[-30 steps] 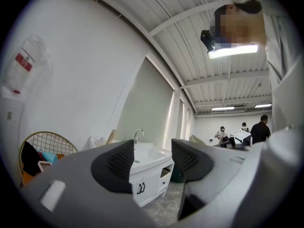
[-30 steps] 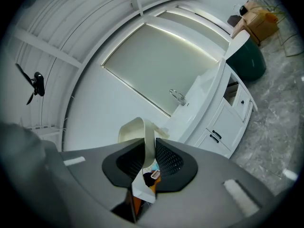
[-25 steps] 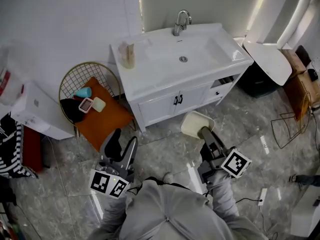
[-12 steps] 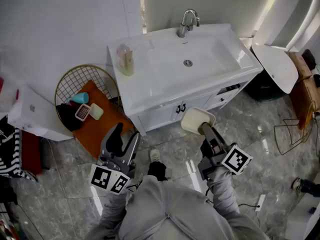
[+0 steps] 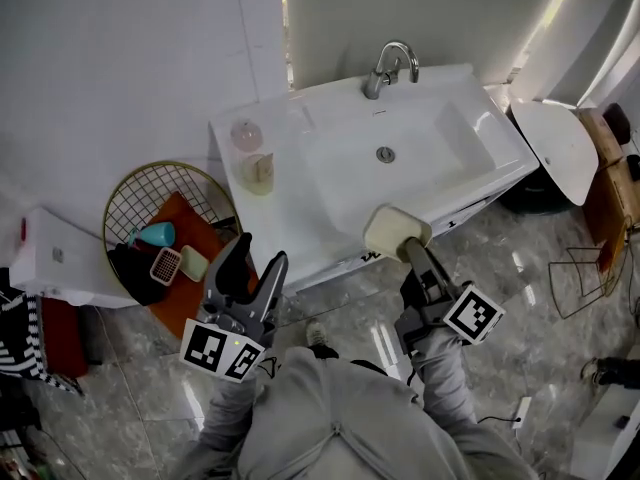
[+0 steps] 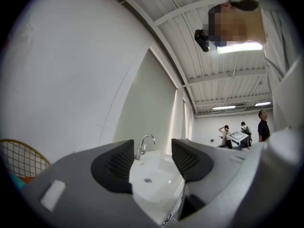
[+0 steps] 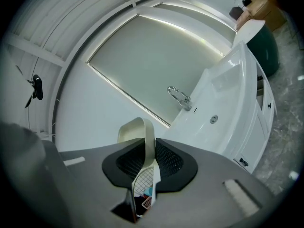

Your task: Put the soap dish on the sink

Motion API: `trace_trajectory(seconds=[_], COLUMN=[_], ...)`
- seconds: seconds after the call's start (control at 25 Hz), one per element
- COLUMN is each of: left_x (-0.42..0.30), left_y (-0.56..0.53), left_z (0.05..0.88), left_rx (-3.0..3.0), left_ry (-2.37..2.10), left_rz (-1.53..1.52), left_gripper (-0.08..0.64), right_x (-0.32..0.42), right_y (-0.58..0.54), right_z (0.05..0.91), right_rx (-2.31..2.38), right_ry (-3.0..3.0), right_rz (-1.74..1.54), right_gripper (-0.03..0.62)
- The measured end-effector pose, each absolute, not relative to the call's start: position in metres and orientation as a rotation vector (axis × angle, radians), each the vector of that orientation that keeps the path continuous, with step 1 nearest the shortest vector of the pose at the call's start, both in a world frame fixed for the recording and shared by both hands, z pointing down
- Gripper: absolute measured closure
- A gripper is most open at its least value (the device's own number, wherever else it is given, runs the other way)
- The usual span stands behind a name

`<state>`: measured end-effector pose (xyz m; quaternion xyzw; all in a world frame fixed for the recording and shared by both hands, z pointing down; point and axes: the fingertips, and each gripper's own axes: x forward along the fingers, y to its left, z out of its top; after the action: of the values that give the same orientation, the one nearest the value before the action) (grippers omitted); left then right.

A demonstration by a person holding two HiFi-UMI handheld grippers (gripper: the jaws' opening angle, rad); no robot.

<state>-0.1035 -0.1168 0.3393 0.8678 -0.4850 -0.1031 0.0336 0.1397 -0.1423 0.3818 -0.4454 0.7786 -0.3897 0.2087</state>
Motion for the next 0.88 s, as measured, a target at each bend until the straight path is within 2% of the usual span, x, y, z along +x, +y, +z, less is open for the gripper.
trace_trajectory(seconds=[0.56, 0.88], left_x=[-0.106, -0.113], left_y=[-0.198, -0.228], left_z=[0.333, 0.333], left_rx=[2.647, 2.529], left_ry=[-1.500, -1.691], left_rz=[-0.361, -0.368], left_gripper=[0.291, 0.291], right_x=[0.113, 0.113], right_y=[-0.254, -0.372], right_z=[0.378, 0.422], right_rx=[-1.215, -1.324], right_ry=[2.215, 2.357], right_rz=[-1.072, -1.122], right_gripper=[0.537, 0.537])
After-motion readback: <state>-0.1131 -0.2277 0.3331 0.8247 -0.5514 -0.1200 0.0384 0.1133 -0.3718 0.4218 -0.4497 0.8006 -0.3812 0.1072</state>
